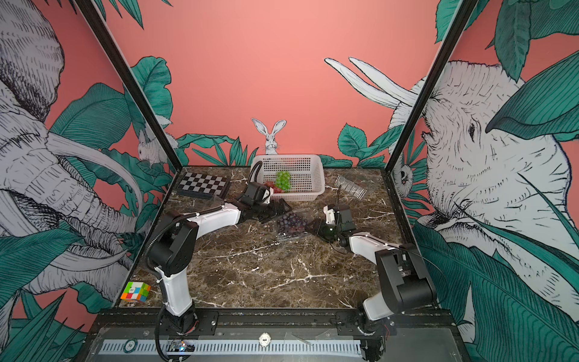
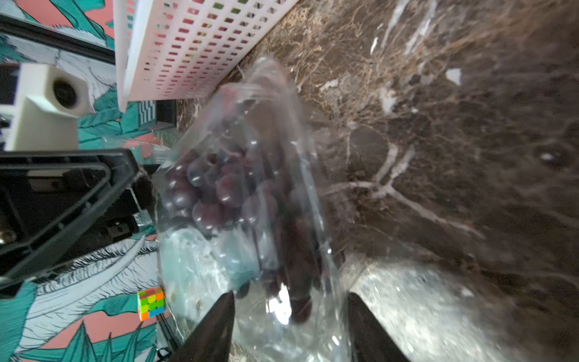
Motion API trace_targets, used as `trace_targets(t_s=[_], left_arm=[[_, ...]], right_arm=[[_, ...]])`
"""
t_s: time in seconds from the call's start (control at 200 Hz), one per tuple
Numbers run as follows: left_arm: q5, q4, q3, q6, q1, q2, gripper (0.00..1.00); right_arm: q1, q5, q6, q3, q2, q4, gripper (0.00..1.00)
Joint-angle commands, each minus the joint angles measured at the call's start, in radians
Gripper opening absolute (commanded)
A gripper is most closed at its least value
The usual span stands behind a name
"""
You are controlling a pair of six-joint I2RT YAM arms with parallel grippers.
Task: Pack grapes into containers
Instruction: Adjust the packing box at the center of the board.
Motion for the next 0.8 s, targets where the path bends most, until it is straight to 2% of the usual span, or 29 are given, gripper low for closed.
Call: trace_targets(t_s=[0.0, 0.1, 0.245, 0.365, 0.525, 0.68, 0.795], left_arm=[[-0.025, -0.075, -0.045, 0.070, -0.003, -0.097, 1.00], [-0.048, -0.052, -0.139, 0.069, 0.001, -0.157, 0.99], [-0.038, 0.027, -0.282, 0.021, 0.005, -0.261, 0.99], [-0.016, 0.205, -0.433, -0.067, 0.008, -0.343, 0.97], [0.032, 0.436, -0.555, -0.161, 0.007, -0.346, 0.84], [0.045, 0.607, -0.639, -0.232, 0.011, -0.329, 0.75], [0.037, 0.626, -0.681, -0.246, 0.031, -0.360, 0.69]], right_arm=[[-0.020, 0.093, -0.102, 0.068, -0.047, -0.158, 0.62], [-0.024, 0.087, -0.129, 0.133, 0.006, -0.171, 0.65], [-0.023, 0.044, -0.092, 0.180, 0.110, -0.076, 0.66], [-0.018, 0.010, -0.050, 0.184, 0.180, 0.001, 0.60], [0.018, -0.028, 0.020, 0.154, 0.219, 0.110, 0.52], [0.041, 0.005, 0.100, 0.094, 0.203, 0.168, 0.50], [0.045, 0.017, 0.141, 0.058, 0.191, 0.206, 0.50]])
